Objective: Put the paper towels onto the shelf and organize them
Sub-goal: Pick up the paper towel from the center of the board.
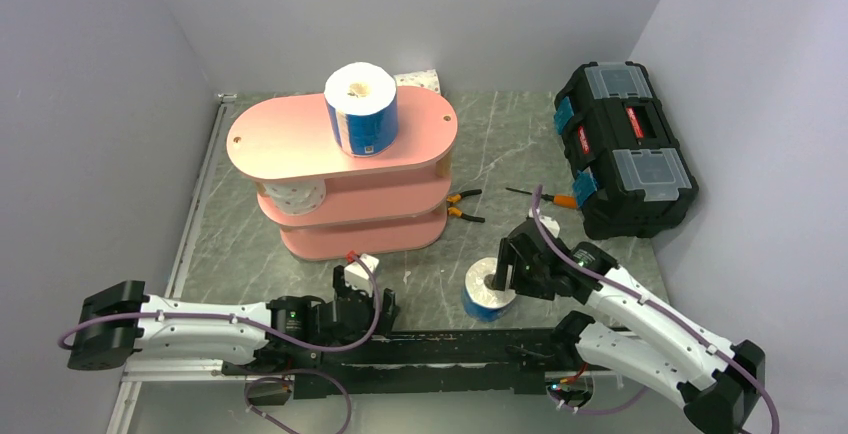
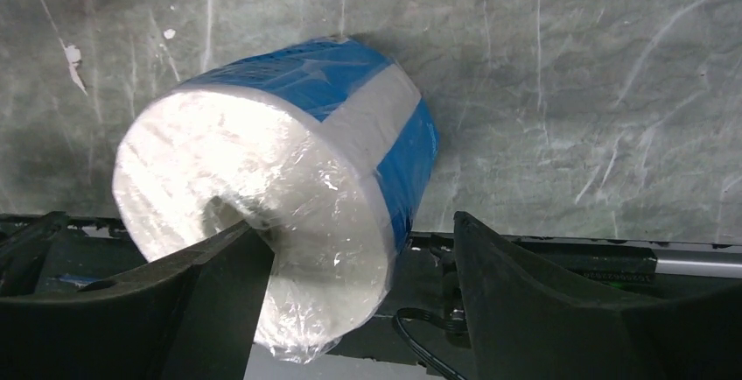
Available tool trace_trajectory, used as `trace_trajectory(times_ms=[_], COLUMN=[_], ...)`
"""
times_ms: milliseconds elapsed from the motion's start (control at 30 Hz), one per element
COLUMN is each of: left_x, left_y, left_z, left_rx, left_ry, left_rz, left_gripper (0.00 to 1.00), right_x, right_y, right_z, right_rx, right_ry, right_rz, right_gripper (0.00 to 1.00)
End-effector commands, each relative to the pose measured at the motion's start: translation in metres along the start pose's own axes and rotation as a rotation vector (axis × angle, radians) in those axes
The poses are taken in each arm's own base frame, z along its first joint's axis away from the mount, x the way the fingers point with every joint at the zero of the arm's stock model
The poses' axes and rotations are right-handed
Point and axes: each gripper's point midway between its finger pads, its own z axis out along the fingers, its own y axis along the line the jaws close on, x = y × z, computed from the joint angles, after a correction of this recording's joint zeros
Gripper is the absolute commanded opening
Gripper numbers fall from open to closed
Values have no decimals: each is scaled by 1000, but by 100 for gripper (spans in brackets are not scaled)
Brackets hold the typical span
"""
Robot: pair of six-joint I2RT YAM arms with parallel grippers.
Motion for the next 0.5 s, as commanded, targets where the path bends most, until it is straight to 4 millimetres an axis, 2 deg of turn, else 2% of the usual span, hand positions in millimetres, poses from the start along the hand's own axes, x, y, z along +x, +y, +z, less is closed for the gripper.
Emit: trace_trajectory(times_ms=[0,100,233,367,467], left_x=[-3,-2,-2,-3,-3], left_y=[-5,-5,-5,-5,-4], left_z=[-1,-2,-1,-2,-2], left_rx=[32,33,31,29,28], left_ry=[-20,-21,-17,-18,-19], left_rz=[-29,-31,-28,-30,-33], left_gripper=[99,99,99,99,99], right_x=[1,1,-5,-20,-35], right_y=[7,8,13,20,25], right_z=[8,13,13,1,-15], right_rx=[-34,-38,-46,-54,-58], right_ry=[-3,-10,-26,-71,-113], right_rz=[34,37,32,23,11], right_gripper=[74,67,51,37,33])
